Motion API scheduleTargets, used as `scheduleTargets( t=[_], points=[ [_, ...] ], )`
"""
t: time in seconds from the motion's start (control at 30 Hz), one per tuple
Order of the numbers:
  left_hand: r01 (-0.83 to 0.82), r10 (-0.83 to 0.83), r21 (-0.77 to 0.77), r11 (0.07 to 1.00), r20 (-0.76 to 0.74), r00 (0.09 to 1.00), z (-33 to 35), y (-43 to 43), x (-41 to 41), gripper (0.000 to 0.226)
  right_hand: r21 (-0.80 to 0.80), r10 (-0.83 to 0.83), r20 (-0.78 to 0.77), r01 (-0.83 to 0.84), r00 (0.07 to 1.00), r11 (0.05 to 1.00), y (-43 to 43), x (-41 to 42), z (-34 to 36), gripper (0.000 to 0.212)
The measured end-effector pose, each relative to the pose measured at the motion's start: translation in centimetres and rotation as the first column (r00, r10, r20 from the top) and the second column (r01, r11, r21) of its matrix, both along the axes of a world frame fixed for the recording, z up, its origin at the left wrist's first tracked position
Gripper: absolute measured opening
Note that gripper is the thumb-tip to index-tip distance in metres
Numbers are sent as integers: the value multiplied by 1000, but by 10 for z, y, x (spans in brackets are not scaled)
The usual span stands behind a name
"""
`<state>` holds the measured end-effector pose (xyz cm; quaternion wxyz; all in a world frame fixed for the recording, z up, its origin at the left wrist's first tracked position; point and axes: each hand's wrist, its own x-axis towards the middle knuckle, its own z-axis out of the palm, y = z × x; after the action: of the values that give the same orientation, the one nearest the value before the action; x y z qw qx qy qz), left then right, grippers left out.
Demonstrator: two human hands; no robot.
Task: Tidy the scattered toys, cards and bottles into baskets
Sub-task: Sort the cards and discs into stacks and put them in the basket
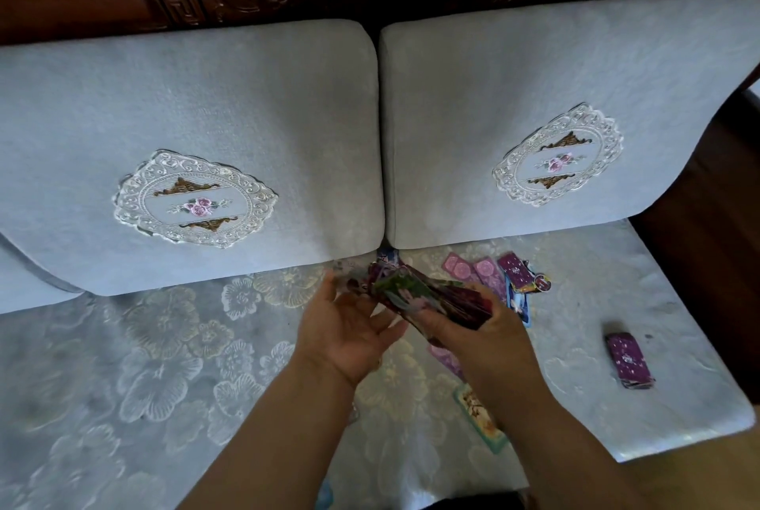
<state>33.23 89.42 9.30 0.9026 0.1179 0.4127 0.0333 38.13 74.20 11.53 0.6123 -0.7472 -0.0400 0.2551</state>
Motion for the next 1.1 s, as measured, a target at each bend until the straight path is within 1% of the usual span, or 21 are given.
scheduleTargets(
  t=[0.07, 0.1, 0.17, 0.23, 0.3, 0.33, 0.43, 0.47, 0.5, 0.53, 0.6, 0.63, 0.7, 0.73, 0.8, 0.87, 0.9, 0.93, 1.0, 1.07, 1.1],
  points=[
    [16, -16, -8, 1000, 12, 1000, 5, -3, 2, 30, 1, 29, 13, -29, 1000, 1000, 1, -3, 1, 25],
    [16, -16, -12, 1000, -6, 1000, 6, -6, 3, 30, 4, 40, 16, -40, 999, 999, 2, -5, 1, 25],
    [6, -5, 23, 1000, -53, 999, 5, -9, 7, 38, 11, 45, 11, -45, 999, 999, 4, -7, 2, 25],
    [3, 4, 93, 996, -69, 998, 5, -11, 7, 47, -7, 17, -7, -17, 1000, 1000, 5, -5, -1, 26],
    [28, -18, 166, 986, -66, 998, 10, -15, 6, 59, -48, -36, -10, 35, 999, 998, 6, -4, -3, 25],
    [58, -44, 206, 977, -73, 996, 17, -19, 6, 63, -71, -33, 16, 34, 999, 997, 7, -5, -4, 25],
    [130, -96, 337, 932, -117, 989, 25, -32, 8, 62, -185, 134, 103, -114, 986, 976, 13, -13, -2, 23],
    [138, -88, 374, 917, -146, 985, 25, -35, 9, 61, -203, 188, 92, -167, 978, 965, 14, -15, 1, 24],
    [135, -72, 389, 911, -173, 982, 23, -34, 9, 55, -203, 241, 69, -223, 968, 953, 14, -16, 5, 27],
    [122, -51, 373, 920, -193, 980, 20, -30, 9, 45, -193, 299, 43, -286, 953, 939, 12, -14, 7, 33],
    [82, -23, 275, 958, -211, 977, 16, -18, 7, 28, -153, 418, 5, -413, 908, 898, 4, -8, 12, 48],
    [54, -13, 210, 976, -192, 981, 16, -13, 5, 25, -147, 462, 4, -457, 887, 877, 0, -4, 15, 52],
    [35, -19, 122, 992, -129, 991, 12, -8, 1, 30, -181, 506, 32, -492, 862, 851, -6, 4, 21, 48],
    [88, -78, 99, 991, -99, 992, 12, -10, 0, 34, -184, 513, 38, -498, 858, 847, -7, 7, 24, 43],
    [218, -217, 44, 975, -33, 976, 16, -16, -2, 29, -159, 524, -7, -518, 852, 840, -5, 8, 27, 39],
    [309, -309, 6, 951, 0, 951, 17, -21, -3, 34, -228, 558, -16, -547, 830, 806, -2, 7, 27, 48],
    [323, -323, 16, 946, 9, 946, 17, -21, -3, 29, -285, 583, -5, -560, 812, 778, -2, 7, 25, 55],
    [298, -299, 48, 953, 6, 954, 15, -21, -3, 23, -327, 604, 2, -570, 797, 754, -1, 6, 24, 63],
    [184, -183, 179, 966, -23, 983, 8, -18, -4, 34, -371, 624, 8, -578, 781, 727, -3, 5, 24, 72],
    [119, -114, 265, 957, -35, 993, 6, -16, -3, 45, -360, 600, 16, -555, 800, 750, -3, 4, 25, 63],
    [111, -109, 267, 957, -22, 994, 8, -16, -3, 46, -347, 581, 18, -539, 814, 767, -3, 4, 26, 56]
  ],
)
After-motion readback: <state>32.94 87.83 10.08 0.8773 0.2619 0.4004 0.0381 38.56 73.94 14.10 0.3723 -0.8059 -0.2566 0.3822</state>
